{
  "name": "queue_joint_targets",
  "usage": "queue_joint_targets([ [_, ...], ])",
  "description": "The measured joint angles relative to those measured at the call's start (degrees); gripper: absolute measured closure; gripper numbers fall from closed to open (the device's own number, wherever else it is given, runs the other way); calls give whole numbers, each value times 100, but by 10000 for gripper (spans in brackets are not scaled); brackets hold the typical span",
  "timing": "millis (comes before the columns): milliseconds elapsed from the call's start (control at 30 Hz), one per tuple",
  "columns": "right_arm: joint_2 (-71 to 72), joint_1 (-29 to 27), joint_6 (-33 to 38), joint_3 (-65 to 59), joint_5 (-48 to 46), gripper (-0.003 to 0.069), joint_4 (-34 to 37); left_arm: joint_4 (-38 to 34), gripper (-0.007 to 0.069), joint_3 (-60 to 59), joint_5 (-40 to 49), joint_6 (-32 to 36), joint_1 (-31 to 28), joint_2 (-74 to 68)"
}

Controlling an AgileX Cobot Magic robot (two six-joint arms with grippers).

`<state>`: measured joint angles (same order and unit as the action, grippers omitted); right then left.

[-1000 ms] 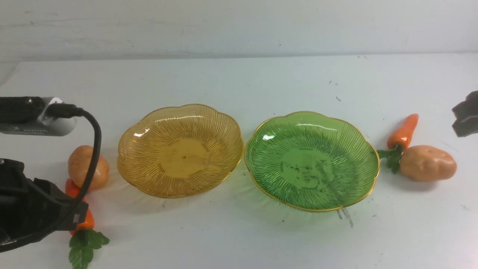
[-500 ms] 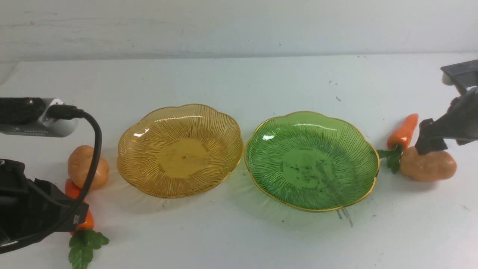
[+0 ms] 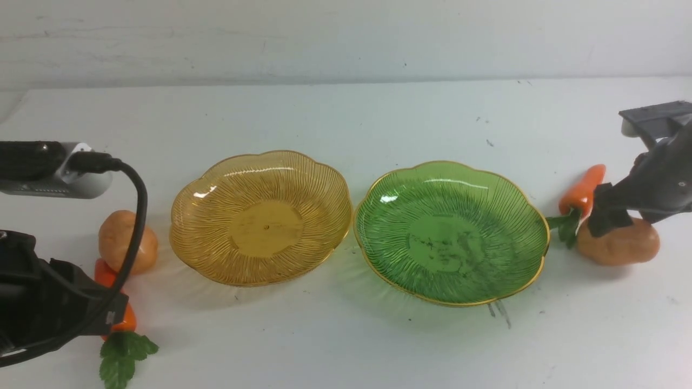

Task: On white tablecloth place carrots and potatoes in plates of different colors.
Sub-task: 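Put the potato onto the plate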

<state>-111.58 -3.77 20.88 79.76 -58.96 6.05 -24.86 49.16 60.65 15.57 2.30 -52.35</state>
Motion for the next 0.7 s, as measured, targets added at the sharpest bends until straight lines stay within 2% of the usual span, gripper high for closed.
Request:
queue_joint_targets([
  [100,-56,6,-115,234,-769,102,-130,-4,628,-5,-6,0,0,0],
  [233,-110,6,-238,466,-1031,187,-97,-4,628,-5,-10,0,0,0],
  [267,-98,6,-291,486,-1039,252,-69,-4,628,-5,-10,0,0,0],
  [333,-30,6,-407,487,-1074,490,-26,-6,628,-5,-10,0,0,0],
  [400,73,6,-478,487,-1092,608,-22,-6,628,-5,-12,0,0,0],
  [433,166,6,-492,487,-1097,638,-22,-11,628,-5,-17,0,0,0],
  [600,259,6,-492,493,-1111,665,-33,-11,628,-5,-82,0,0,0],
  [700,259,6,-647,493,-1123,619,-75,-11,628,-5,-98,0,0,0],
])
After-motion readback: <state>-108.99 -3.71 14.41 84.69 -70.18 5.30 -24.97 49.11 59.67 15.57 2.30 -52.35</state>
